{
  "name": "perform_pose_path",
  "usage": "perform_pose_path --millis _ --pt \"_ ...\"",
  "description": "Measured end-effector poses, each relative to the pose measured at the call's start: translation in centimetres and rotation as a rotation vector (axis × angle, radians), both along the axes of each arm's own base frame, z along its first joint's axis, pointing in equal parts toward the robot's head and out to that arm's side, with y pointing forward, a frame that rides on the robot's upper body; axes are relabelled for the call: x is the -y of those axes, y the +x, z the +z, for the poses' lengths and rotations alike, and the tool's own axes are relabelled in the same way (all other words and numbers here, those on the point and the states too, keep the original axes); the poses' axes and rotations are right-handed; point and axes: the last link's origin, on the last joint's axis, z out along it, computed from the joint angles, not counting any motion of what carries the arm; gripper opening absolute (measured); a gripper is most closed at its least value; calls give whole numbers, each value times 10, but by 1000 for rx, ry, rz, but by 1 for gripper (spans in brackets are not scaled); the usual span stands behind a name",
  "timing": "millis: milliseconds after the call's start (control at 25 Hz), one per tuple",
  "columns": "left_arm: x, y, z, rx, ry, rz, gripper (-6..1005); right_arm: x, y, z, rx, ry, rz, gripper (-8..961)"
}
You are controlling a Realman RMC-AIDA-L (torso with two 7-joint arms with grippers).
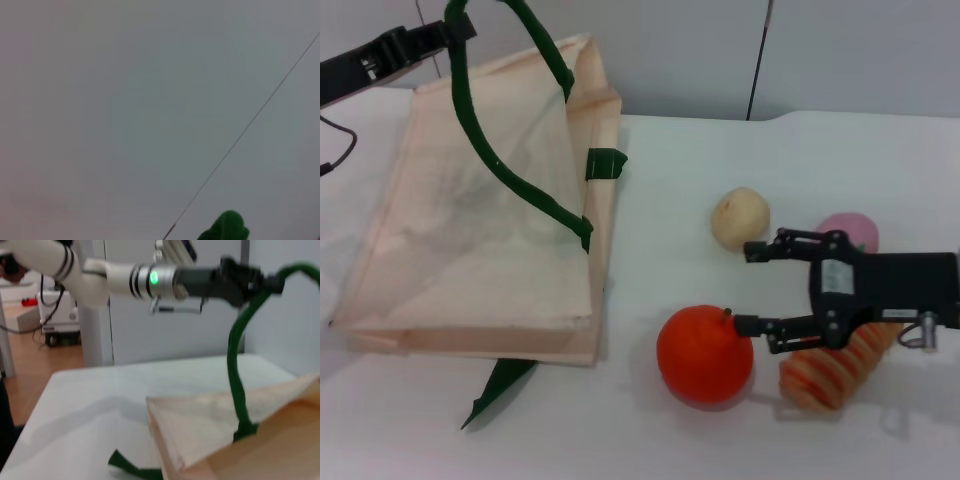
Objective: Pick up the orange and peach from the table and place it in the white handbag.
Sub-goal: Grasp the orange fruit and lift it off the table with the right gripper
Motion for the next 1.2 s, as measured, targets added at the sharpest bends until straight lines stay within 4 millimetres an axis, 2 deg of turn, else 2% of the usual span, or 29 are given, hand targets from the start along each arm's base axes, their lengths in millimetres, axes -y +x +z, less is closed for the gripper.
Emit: perform_pose_path --millis 280,440,960,1160,1200 --pt "4 2 3 13 5 -29 115 -4 0 -29 107 -52 -37 840" --pt "8 7 7 44 14 -70 115 -3 0 -38 160 -89 -42 839" --pt "13 9 12 71 20 -100 115 -7 2 -49 220 -83 -65 835" --pt "14 9 12 75 18 -106 115 -8 1 -48 229 -92 -66 597" --pt "14 9 12 75 17 -105 115 -9 0 -48 231 -94 -69 585"
